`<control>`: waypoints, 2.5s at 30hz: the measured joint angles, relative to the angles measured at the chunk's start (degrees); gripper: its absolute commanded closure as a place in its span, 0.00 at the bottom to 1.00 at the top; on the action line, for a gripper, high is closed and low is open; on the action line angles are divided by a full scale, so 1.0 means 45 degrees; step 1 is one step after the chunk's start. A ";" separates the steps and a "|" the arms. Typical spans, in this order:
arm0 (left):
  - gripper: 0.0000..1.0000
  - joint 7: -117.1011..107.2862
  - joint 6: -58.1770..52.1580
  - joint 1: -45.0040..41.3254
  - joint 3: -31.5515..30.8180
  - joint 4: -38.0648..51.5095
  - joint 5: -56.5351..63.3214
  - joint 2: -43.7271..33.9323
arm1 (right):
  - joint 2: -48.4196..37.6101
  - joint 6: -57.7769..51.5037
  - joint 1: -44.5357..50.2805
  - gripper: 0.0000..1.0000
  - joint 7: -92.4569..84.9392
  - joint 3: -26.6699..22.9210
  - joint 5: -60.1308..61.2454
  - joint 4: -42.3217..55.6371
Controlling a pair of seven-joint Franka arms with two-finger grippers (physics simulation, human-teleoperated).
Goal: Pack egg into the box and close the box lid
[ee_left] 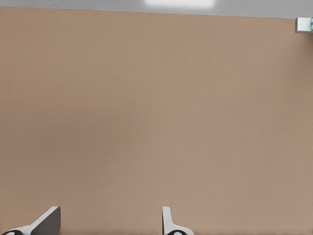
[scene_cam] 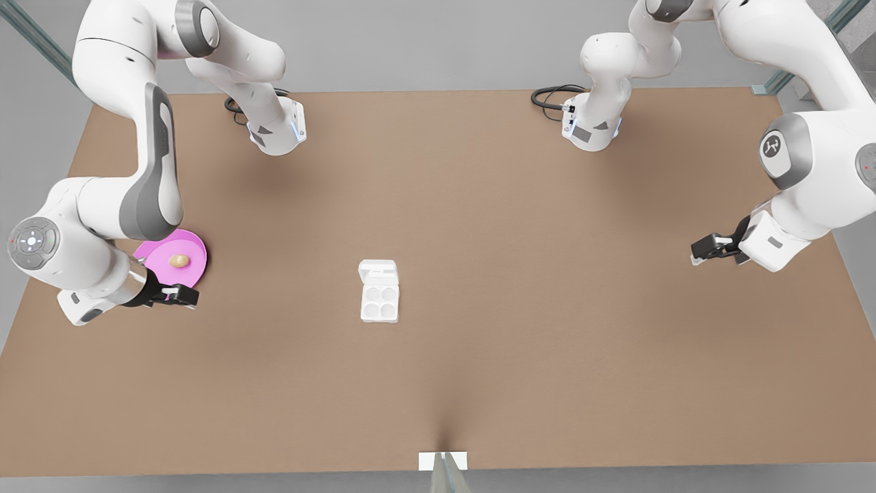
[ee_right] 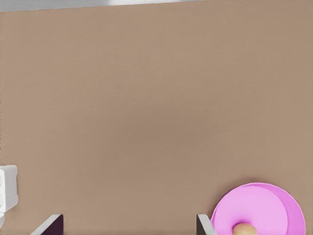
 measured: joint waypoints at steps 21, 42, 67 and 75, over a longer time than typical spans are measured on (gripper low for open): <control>0.00 -0.0059 0.0078 -0.0004 -0.0160 0.0019 0.0034 0.0116 | -0.2500 0.7478 -0.1698 0.00 -1.8210 0.0039 -0.2813 -1.0969; 0.00 -0.0066 0.0078 0.0002 -0.0312 0.0006 0.0071 0.0254 | -0.1091 1.0392 -0.4190 0.00 -2.0847 -0.0020 -0.4687 -1.1684; 0.00 -0.0078 0.0078 -0.0004 -0.0395 0.0016 0.0212 0.0352 | 0.0058 1.1094 -0.5544 0.23 -2.2189 0.0332 -0.4629 -1.1686; 0.00 -0.0098 0.0078 -0.0008 -0.0491 0.0017 0.0210 0.0352 | 0.0095 1.1094 -0.5673 0.32 -2.2189 0.0331 -0.4629 -1.1678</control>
